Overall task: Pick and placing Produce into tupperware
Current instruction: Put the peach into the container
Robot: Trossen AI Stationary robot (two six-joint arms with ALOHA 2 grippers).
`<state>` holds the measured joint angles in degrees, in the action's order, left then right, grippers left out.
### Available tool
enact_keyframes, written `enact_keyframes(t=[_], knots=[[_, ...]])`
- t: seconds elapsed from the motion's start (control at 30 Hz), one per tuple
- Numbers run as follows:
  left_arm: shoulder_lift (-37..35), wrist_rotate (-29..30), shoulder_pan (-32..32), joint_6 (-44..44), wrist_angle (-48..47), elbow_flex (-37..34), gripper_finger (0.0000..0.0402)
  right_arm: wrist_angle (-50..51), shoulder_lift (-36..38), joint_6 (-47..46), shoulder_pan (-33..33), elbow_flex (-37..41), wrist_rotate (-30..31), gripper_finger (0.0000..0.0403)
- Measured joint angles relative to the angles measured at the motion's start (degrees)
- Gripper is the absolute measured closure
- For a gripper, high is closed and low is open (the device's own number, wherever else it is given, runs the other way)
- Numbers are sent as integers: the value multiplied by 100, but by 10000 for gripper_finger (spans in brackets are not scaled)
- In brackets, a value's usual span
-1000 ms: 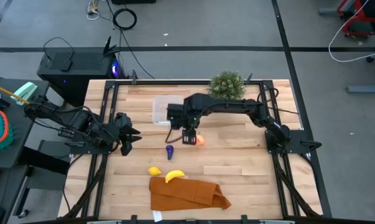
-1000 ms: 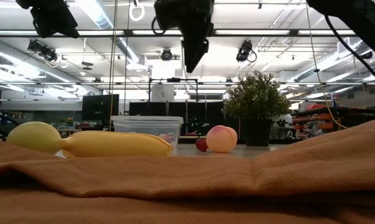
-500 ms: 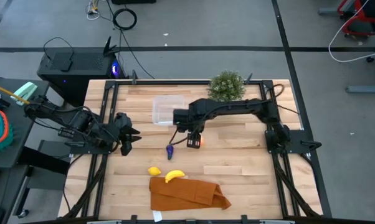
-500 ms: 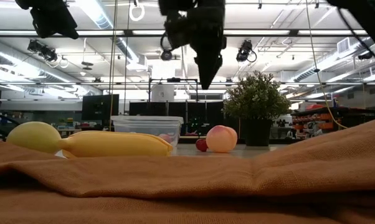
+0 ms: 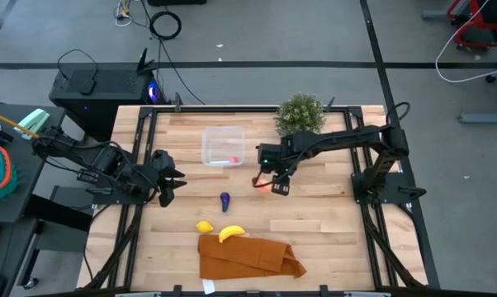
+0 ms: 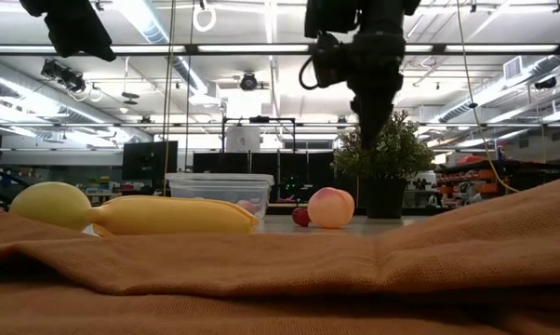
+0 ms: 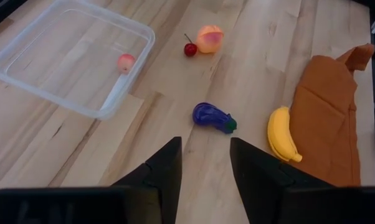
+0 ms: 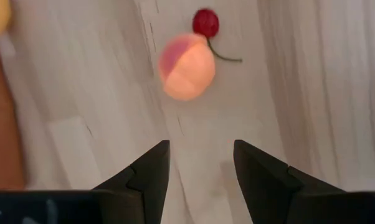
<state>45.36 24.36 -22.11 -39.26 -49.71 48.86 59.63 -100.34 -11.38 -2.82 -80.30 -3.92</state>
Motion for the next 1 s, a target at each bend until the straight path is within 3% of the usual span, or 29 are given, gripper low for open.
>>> enact_keyframes(t=[0.17, 0.33, 0.63, 0.77, 1.0], knots=[[2, 0, 0, -20, 4, 0, 257, -229, -127, 570, -10, -29, -63, 209], [0, 2, 4, -96, 4, 1, 264, -537, -274, 846, -16, -42, -192, 162], [1, 2, 2, -207, -21, 0, 259, -780, -520, 78, -14, -38, -38, 79], [0, 2, 2, -204, -23, 0, 265, -1048, -530, 160, 6, -38, 71, 69], [0, 2, 2, -198, -33, 0, 262, -1177, -573, 1182, 88, -42, 120, 69]])
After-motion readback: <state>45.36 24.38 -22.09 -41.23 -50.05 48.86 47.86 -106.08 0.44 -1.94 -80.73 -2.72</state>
